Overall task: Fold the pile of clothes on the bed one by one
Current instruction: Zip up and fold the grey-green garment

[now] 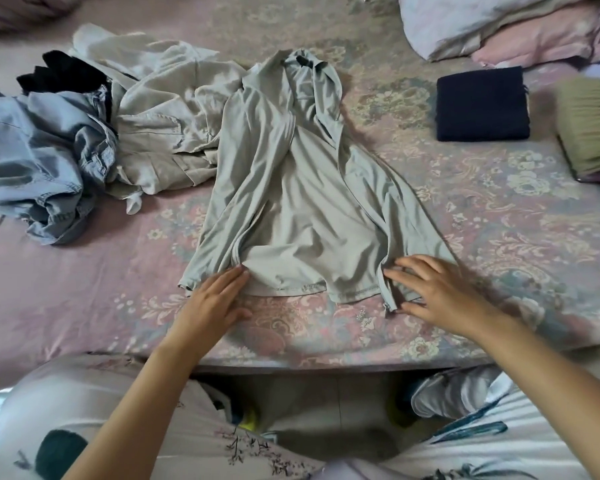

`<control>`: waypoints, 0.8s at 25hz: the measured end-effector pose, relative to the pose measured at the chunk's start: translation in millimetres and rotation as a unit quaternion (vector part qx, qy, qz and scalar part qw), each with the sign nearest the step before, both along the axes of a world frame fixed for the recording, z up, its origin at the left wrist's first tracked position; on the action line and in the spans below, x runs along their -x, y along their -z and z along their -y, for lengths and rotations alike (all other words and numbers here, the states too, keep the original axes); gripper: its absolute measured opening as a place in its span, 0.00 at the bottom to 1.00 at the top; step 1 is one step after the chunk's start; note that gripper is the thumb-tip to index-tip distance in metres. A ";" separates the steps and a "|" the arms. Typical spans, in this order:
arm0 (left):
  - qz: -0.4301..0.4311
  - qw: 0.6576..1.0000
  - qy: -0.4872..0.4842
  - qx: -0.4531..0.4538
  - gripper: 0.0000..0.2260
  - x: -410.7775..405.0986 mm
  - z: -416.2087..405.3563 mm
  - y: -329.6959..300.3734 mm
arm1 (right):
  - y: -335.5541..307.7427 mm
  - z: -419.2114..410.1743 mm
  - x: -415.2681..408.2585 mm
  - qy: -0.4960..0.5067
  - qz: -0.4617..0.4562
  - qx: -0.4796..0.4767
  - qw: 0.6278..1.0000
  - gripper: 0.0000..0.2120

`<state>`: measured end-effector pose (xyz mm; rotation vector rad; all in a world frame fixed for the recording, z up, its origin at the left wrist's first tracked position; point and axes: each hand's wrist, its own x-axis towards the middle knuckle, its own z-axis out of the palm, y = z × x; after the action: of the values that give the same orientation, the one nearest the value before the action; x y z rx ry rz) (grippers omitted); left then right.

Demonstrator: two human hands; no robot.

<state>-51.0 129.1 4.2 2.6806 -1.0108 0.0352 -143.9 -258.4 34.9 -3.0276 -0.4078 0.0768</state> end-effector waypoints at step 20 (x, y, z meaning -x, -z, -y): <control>-0.685 0.522 -0.229 0.454 0.12 59.9 163.8 -60.5 | -5.3 -63.1 20.3 -0.023 0.248 -0.234 0.940 0.07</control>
<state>-110.8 -34.7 64.7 1.1225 0.2853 -0.9644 -164.2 -195.3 40.2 -2.5287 -0.4514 -0.6918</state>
